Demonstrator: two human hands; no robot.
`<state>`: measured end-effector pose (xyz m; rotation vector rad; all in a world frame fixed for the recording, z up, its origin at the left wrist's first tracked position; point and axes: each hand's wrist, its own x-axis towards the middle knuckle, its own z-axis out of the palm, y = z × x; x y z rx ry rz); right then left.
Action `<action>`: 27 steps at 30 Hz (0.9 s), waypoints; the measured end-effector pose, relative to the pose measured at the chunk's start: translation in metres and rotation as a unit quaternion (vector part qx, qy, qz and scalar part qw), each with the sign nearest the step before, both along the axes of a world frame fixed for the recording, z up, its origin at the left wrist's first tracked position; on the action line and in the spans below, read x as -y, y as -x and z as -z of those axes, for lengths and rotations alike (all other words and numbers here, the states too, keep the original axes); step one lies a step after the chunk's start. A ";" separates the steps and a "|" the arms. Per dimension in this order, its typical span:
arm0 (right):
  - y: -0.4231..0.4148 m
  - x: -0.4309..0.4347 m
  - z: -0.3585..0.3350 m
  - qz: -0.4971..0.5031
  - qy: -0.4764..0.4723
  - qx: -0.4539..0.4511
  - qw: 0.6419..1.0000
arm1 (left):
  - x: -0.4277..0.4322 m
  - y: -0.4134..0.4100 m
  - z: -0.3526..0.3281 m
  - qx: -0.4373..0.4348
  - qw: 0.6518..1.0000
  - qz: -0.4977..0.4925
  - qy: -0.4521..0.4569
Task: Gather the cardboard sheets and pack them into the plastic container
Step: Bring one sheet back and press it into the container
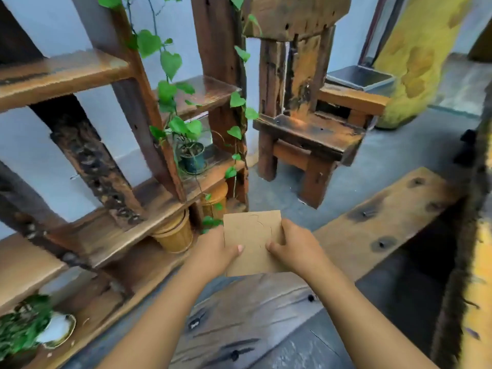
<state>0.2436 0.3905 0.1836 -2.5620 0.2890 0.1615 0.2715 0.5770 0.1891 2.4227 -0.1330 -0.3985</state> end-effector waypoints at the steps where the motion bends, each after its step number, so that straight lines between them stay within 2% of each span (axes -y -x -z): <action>1: 0.014 0.020 0.003 0.024 -0.005 -0.002 1.000 | 0.022 0.006 0.003 0.000 1.000 0.022 -0.006; 8: 0.119 0.126 0.020 0.212 -0.023 -0.028 0.977 | 0.160 0.048 0.022 -0.019 0.988 0.154 -0.001; 16: 0.200 0.179 0.019 0.394 -0.024 -0.029 0.918 | 0.260 0.077 0.027 0.002 0.940 0.340 0.008; 24: 0.259 0.180 0.018 0.553 -0.018 -0.074 0.830 | 0.328 0.109 0.041 -0.004 0.857 0.516 -0.002; 27: 0.280 0.170 0.018 0.617 -0.024 -0.082 0.782 | 0.344 0.132 0.044 0.004 0.818 0.575 -0.017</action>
